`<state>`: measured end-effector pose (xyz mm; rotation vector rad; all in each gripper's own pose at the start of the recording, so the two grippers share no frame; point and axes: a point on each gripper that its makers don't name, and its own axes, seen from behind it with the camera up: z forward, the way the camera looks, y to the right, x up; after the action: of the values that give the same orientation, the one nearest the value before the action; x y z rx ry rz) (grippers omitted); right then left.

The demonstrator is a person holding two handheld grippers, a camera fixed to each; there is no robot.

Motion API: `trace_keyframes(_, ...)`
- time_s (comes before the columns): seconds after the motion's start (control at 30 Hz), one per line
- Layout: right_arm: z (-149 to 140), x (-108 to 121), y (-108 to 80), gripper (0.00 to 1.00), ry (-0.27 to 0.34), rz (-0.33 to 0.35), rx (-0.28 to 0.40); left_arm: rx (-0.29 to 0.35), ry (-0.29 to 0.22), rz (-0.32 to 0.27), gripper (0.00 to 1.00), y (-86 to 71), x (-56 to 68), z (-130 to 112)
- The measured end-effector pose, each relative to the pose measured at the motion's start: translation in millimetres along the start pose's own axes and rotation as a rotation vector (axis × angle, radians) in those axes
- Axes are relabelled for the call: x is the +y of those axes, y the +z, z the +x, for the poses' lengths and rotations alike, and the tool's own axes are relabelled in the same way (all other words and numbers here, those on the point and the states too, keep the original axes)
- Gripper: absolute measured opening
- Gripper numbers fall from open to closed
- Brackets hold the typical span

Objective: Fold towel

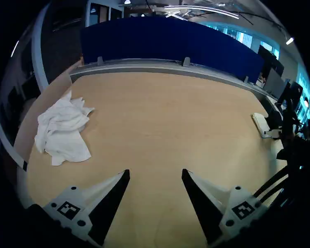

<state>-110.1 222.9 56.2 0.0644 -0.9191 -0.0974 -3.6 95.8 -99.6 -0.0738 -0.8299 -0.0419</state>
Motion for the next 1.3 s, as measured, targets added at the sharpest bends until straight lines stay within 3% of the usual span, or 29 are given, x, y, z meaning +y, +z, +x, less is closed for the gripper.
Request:
trace_keyframes(0.27, 34, -16, -32.0, 1.0, 0.003, 0.01, 0.111, 0.018, -0.012, -0.005, 0.93, 0.3, -3.0, 7)
trace_keyframes(0.47, 52, -42, -62.2, 1.0, 0.007, 0.026, 0.177, 0.045, -0.021, -0.02, 0.93, 1.2, -4.3, 14)
trace_keyframes(0.87, 69, -141, -133.3, 1.0, 0.0, 0.104, 0.307, 0.084, -0.012, -0.06, 0.93, 0.3, -6.9, 28)
trace_keyframes(1.1, 91, -187, -173.9, 1.0, 0.014, 0.101, 0.452, 0.105, -0.008, -0.083, 0.93, -0.9, -7.4, 34)
trace_keyframes(1.3, 107, -211, -204.6, 1.0, 0.043, 0.083, 0.588, 0.118, 0.0, -0.099, 0.93, -0.1, -6.4, 38)
